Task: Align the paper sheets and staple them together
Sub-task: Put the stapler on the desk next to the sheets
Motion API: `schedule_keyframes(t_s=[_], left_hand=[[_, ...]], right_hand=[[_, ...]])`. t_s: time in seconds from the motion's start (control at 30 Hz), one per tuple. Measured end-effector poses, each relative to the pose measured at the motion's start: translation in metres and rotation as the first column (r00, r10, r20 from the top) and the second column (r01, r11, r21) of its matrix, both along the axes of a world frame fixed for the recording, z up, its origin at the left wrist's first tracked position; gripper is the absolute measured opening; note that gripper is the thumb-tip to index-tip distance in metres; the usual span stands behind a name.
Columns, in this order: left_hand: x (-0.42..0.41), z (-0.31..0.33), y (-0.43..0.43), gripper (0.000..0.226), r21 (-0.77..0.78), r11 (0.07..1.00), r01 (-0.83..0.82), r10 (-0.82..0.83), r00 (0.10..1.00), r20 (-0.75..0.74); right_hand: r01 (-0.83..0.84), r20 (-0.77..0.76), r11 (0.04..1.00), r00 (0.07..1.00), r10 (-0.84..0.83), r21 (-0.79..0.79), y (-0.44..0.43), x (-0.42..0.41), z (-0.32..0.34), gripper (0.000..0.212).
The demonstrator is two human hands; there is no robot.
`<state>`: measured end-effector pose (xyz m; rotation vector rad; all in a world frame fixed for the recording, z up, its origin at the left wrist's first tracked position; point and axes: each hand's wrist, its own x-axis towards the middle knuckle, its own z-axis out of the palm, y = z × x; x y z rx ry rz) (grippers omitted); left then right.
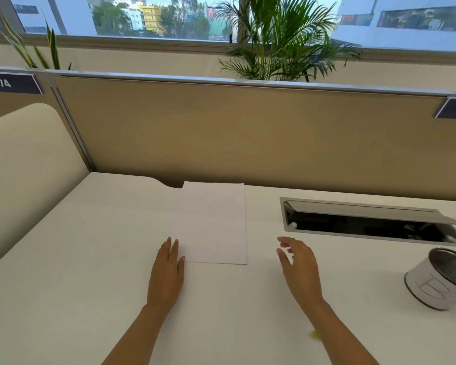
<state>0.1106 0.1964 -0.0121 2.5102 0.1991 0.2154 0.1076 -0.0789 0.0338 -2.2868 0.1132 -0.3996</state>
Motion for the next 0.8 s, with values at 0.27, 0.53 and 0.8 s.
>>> schedule_keyframes(t_s=[0.27, 0.53, 0.8], left_hand=[[-0.05, -0.008, -0.008, 0.048, 0.057, 0.998, 0.042, -0.042, 0.999, -0.005], [-0.082, -0.007, -0.014, 0.047, 0.05, 0.998, 0.04, -0.039, 0.999, -0.016], [-0.088, -0.009, -0.017, 0.045, 0.057, 0.997, 0.061, -0.061, 0.998, 0.0]], right_hand=[[0.04, -0.12, 0.958, 0.99, -0.077, -0.284, -0.048, -0.086, -0.024, 0.036], [0.026, -0.22, 0.948, 0.97, -0.1, -0.319, -0.065, -0.135, -0.029, 0.053], [0.096, -0.179, 0.951, 0.972, -0.154, -0.295, -0.052, -0.136, -0.029, 0.039]])
